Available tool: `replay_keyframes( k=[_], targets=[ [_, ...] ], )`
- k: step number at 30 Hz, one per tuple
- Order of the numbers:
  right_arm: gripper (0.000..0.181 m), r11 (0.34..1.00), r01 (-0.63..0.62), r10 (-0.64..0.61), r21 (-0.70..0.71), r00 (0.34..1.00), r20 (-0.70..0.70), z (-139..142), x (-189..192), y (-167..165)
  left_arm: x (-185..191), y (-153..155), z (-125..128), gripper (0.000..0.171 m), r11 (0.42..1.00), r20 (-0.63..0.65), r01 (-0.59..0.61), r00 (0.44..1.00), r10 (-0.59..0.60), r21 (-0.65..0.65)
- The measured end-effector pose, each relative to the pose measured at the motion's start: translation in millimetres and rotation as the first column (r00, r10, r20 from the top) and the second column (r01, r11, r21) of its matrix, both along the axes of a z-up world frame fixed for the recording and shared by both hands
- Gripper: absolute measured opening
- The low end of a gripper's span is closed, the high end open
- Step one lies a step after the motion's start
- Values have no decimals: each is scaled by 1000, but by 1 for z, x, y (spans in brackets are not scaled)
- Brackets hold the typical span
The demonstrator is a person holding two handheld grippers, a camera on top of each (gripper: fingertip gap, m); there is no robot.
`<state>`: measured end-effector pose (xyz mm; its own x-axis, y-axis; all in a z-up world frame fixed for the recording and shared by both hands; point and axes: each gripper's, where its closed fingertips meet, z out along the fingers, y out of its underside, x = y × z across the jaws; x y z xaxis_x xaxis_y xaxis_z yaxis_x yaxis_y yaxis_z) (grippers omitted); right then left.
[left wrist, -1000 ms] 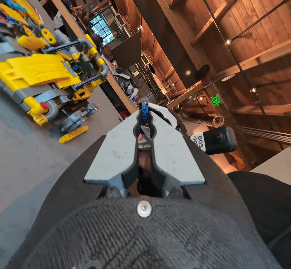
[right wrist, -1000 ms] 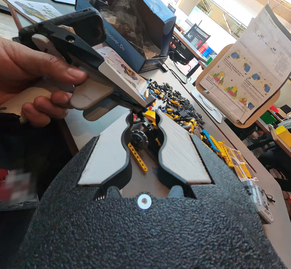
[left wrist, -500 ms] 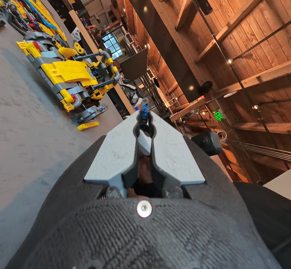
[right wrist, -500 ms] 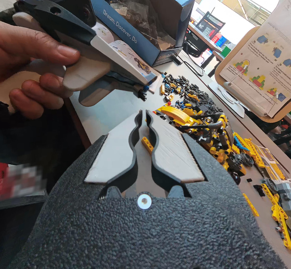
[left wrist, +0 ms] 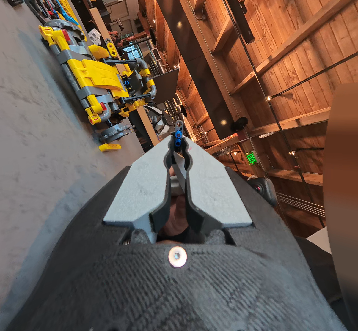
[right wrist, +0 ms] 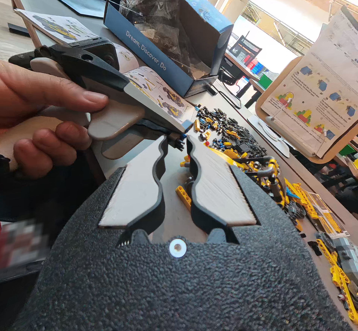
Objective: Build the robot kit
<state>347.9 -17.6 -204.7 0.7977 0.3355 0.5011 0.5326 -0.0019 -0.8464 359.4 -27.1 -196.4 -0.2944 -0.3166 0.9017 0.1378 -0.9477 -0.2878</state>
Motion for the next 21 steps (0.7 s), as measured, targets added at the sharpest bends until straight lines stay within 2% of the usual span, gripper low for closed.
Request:
replay_keyframes(
  k=[8,13,15,16,17,18,19,20,21],
  targets=[
    [17,999,-28,26,-33,998,-55,-1,0,-1,-1,-1,0,4,1000,-24,5,1000,-4,10],
    [16,991,-64,37,-118,976,-217,-2,14,0,-5,4,-1,2,978,-149,-26,987,58,208],
    [16,986,-88,47,-143,964,-263,-1,20,-1,-7,8,2,4,944,-179,-7,981,70,330],
    [16,980,-102,50,-170,957,-286,-2,24,-1,-9,13,3,7,901,-212,6,973,95,433],
    [16,968,-143,71,-206,944,-321,-3,25,-3,-9,16,3,19,839,-246,45,963,108,542],
    [16,947,-220,122,-235,920,-374,-3,23,-8,-10,13,6,26,753,-275,121,958,83,647],
    [16,915,-308,171,-260,882,-440,-1,19,-14,-11,8,6,25,633,-314,205,947,65,747],
    [16,877,-381,193,-294,839,-509,-1,17,-19,-12,9,3,24,491,-351,256,930,111,832],
    [16,824,-467,214,-320,780,-589,0,13,-25,-13,9,2,33,351,-365,292,916,165,890]
  ],
)
